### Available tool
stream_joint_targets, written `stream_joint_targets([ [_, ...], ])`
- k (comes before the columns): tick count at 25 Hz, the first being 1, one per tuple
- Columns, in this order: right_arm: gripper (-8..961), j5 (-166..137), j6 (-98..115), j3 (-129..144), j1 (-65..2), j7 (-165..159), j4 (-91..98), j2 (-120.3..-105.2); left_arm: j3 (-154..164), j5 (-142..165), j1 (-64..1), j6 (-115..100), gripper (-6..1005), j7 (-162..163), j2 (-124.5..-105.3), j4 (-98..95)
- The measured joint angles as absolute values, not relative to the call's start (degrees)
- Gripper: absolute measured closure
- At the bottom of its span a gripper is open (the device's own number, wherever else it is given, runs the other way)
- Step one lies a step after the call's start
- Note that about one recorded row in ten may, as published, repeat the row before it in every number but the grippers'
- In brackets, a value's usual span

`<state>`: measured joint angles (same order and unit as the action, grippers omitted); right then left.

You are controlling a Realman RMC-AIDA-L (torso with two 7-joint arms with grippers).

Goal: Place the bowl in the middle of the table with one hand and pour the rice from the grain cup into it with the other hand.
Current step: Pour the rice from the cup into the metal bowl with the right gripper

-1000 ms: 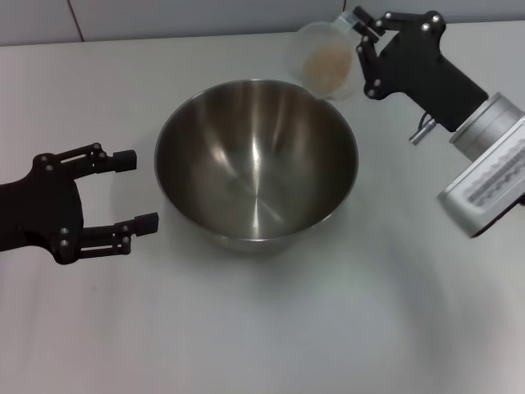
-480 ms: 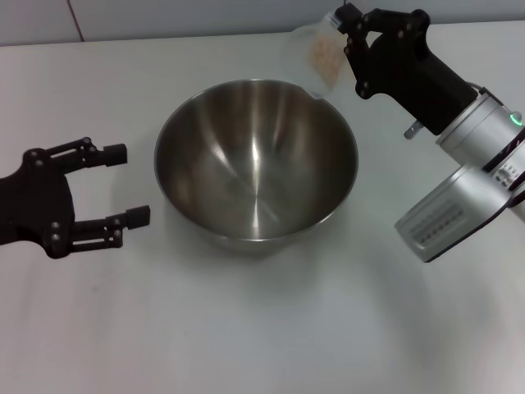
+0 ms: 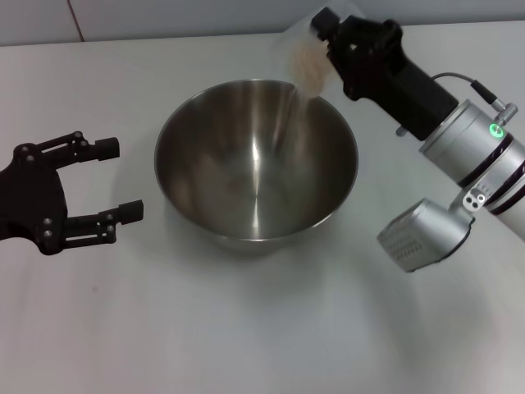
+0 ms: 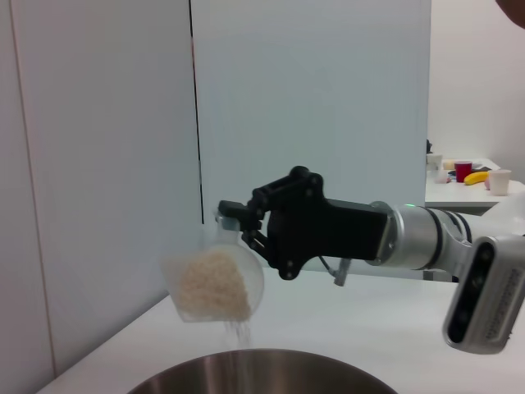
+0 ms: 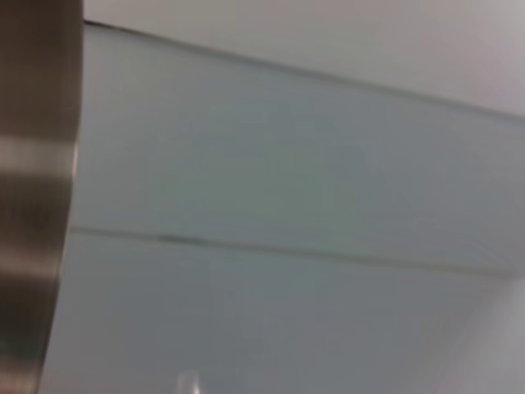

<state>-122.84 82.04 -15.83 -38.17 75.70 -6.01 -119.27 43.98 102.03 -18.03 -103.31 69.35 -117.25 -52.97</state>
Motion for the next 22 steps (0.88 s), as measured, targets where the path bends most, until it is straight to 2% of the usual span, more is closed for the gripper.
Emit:
stream_joint_targets([
  [22,943,-128.3,85.4,-15.6,-37.9,86.0,-6.6,-119.36,40.3,102.0,-17.3,-105.9,170,67.7,-117.34,-53.7],
])
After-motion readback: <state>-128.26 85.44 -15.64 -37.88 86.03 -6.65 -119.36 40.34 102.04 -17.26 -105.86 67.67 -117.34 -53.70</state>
